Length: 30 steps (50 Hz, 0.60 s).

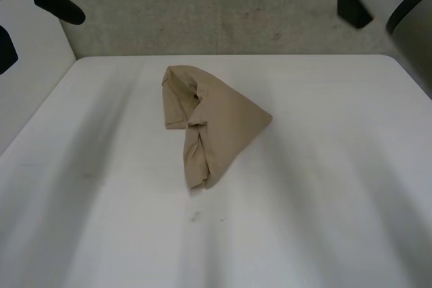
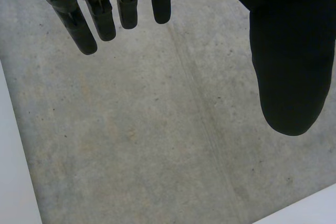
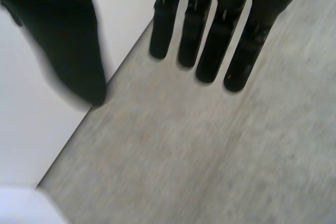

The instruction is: Fold the shorts.

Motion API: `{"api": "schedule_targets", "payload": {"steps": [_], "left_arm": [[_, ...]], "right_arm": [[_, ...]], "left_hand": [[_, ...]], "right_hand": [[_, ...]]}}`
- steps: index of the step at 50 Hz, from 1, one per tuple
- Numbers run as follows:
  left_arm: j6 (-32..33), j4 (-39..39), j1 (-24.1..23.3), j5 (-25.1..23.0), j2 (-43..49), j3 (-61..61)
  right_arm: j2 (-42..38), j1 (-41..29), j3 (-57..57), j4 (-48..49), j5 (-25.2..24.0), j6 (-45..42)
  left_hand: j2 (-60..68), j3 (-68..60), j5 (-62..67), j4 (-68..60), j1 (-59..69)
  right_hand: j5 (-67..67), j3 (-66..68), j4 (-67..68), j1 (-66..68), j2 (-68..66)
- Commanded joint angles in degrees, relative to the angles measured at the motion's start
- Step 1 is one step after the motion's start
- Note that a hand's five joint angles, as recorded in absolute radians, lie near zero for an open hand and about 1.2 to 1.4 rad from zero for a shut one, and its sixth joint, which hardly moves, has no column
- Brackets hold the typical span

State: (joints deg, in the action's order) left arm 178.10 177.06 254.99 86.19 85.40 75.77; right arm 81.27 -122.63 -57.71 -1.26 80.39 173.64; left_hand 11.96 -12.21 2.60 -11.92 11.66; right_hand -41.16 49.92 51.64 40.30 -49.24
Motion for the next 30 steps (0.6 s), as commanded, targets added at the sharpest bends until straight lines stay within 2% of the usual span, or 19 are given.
{"api": "schedule_targets", "payload": {"steps": [1, 6, 10, 18, 22, 30], "left_arm": [[0.7, 1.4, -0.5, -0.5, 0.9, 1.7], [1.1, 3.9, -1.3, -0.8, 5.3, 3.9], [2.6, 5.4, -4.2, -0.7, 11.3, 4.6], [5.7, 3.7, -12.1, 0.2, 25.6, 1.9], [4.4, 0.2, -12.6, 1.6, 30.3, 0.3], [-6.5, -5.1, -12.9, 2.4, 37.0, -3.1]], "right_arm": [[-8.2, -0.3, -4.5, -5.0, 1.1, -3.9], [-11.5, 0.5, -12.2, -6.0, 2.5, -7.4], [-11.9, 1.9, -18.9, -4.4, 1.8, -9.2], [-10.2, 8.5, -31.8, 4.0, 0.0, -9.7], [-9.6, 10.3, -36.1, 7.7, -0.8, -9.6], [-9.4, 14.2, -42.6, 14.4, -2.0, -9.5]], "left_hand": [[-1.6, 1.8, -2.2, 1.5, -1.3], [-0.2, 0.5, -0.9, 0.2, 0.1], [1.3, -1.0, 0.6, -1.3, 1.6], [17.9, -17.7, 17.3, -18.0, 18.2], [16.8, -16.5, 16.1, -16.8, 17.1], [10.9, -10.6, 10.2, -10.9, 11.2]], "right_hand": [[33.3, -32.1, -33.8, -22.4, 31.4], [40.1, -38.8, -40.5, -29.2, 38.1], [40.1, -38.8, -40.5, -29.2, 38.2], [40.1, -38.8, -40.5, -29.2, 38.2], [40.1, -38.8, -40.5, -29.2, 38.2], [39.9, -38.7, -40.4, -29.0, 38.0]]}}
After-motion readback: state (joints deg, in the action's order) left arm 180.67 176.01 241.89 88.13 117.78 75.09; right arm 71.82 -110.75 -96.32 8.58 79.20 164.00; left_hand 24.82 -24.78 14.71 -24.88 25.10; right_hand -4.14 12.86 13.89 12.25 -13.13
